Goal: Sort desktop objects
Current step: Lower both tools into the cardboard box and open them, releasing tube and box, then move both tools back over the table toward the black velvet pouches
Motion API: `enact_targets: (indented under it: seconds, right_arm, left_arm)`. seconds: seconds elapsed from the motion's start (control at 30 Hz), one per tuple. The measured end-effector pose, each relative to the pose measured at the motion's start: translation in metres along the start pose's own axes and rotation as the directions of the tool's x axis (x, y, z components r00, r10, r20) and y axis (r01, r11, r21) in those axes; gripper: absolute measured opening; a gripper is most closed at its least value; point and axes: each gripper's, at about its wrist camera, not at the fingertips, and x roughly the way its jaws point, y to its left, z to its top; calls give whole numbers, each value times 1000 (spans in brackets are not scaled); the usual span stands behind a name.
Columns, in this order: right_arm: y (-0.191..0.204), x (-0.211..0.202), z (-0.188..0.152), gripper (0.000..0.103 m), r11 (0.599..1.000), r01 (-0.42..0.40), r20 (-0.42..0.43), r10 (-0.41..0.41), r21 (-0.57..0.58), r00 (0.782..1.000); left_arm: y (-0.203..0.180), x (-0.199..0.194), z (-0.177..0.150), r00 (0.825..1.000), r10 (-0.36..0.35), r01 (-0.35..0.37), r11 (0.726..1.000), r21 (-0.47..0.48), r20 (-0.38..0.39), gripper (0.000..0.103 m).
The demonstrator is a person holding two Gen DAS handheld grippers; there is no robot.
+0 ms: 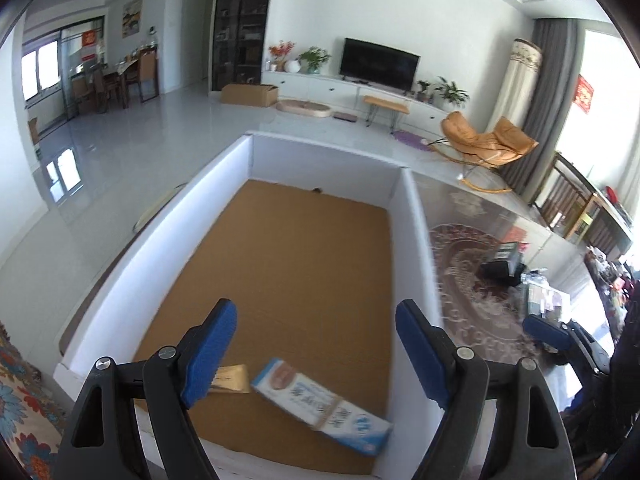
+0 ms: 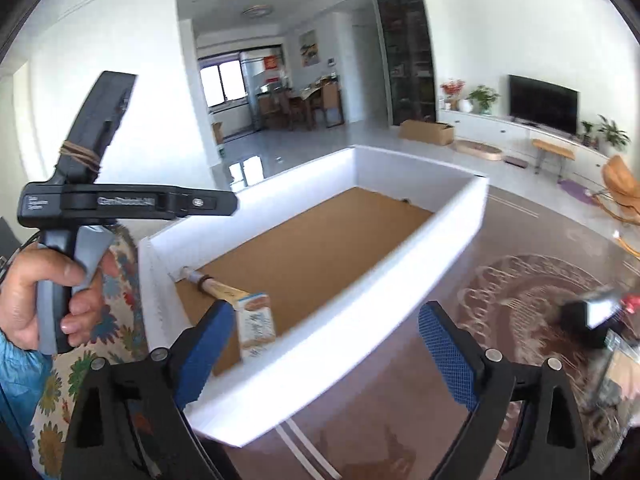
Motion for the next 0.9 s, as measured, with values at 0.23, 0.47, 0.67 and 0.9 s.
enact_targets:
  seconds: [0.23,0.47,0.67,0.9]
  right_arm:
    - [-126,-112,-102,94,880,411,-116,-394,236,912]
    - [-218,-187,-190,94,716,579,-325,-482,390,814]
    - [-240,-177,-207,94,724,574,-363,-454,383,814]
    - [-242,-153,-209,95,723,601,-385,-475,341,791]
  left_arm:
    - [-160,-3,-41,968,-250,247,945,213,-14,103]
    - [-276,116,-120,947,-173,257,913,316,-270,103]
    - [-312,145,-151,955,-97,209,889,407,-280,103]
    - [-318,155,-146,957,-89,189,914,358,-276,103]
